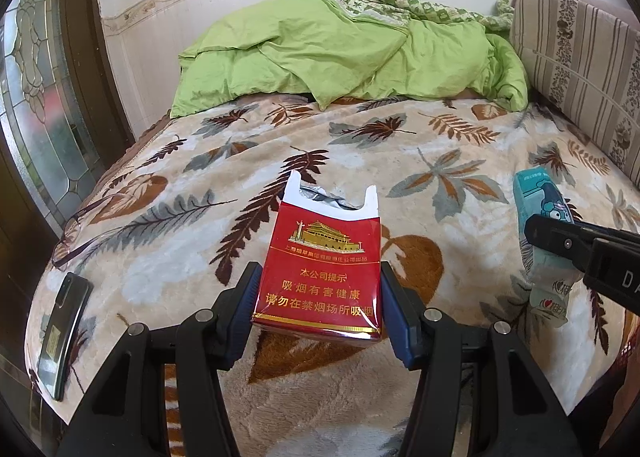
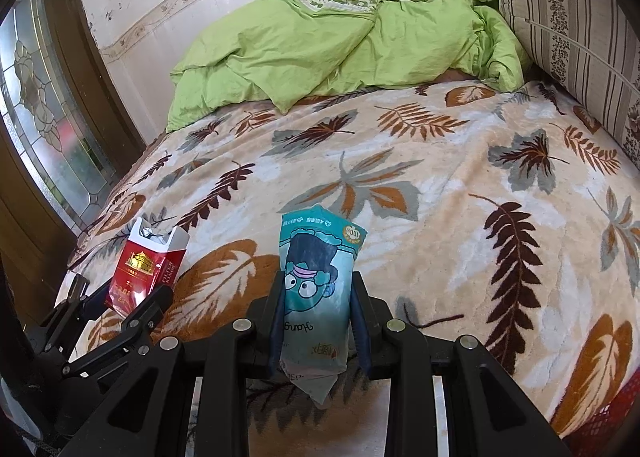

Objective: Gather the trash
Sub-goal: 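Lift the red cigarette pack and teal tissue pack off the bed, then carry the cigarette pack and tissue pack over the red basket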

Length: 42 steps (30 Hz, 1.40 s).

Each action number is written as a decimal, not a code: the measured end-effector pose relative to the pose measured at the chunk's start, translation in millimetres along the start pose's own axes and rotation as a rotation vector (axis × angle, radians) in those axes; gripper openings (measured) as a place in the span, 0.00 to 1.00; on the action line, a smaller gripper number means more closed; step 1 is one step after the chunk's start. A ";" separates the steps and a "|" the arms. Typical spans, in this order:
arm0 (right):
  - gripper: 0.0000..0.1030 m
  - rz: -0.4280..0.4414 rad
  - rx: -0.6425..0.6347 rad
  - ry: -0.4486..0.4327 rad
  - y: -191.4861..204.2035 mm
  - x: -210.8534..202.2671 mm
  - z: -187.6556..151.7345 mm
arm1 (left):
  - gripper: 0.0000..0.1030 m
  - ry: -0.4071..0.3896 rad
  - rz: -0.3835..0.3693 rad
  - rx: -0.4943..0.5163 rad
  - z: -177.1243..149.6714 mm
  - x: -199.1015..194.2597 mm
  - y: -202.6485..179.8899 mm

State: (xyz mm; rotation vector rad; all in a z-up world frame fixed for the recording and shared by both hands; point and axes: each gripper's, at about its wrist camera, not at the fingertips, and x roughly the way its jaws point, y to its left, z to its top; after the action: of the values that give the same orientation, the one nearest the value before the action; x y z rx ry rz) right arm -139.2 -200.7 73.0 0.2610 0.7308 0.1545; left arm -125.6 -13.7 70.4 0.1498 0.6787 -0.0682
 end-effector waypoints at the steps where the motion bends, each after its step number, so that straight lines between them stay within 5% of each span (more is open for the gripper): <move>1: 0.30 -0.001 0.001 -0.001 -0.4 -0.5 0.2 | 0.54 -0.001 -0.001 0.003 -0.4 -0.2 -0.8; 12: 0.30 -0.022 0.016 -0.041 -4.3 -19.7 -0.6 | 0.54 -0.009 -0.027 0.027 -3.1 -8.5 -13.5; 21: 0.30 -0.003 0.077 -0.050 -20.5 -62.2 -14.2 | 0.54 0.007 -0.154 0.040 -8.7 -41.0 -31.6; 34: 0.31 -0.019 0.219 -0.118 -82.6 -143.3 -29.4 | 0.54 -0.006 -0.271 0.110 -5.6 -82.1 -75.9; 42: 0.31 -0.126 0.337 -0.163 -148.7 -196.8 -51.7 | 0.54 -0.046 -0.407 0.188 5.7 -117.1 -119.1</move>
State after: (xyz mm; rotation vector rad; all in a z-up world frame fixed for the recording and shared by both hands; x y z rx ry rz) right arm -311.6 -378.7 118.8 0.5412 0.6063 -0.1107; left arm -226.3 -130.6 134.7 0.1880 0.6484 -0.5254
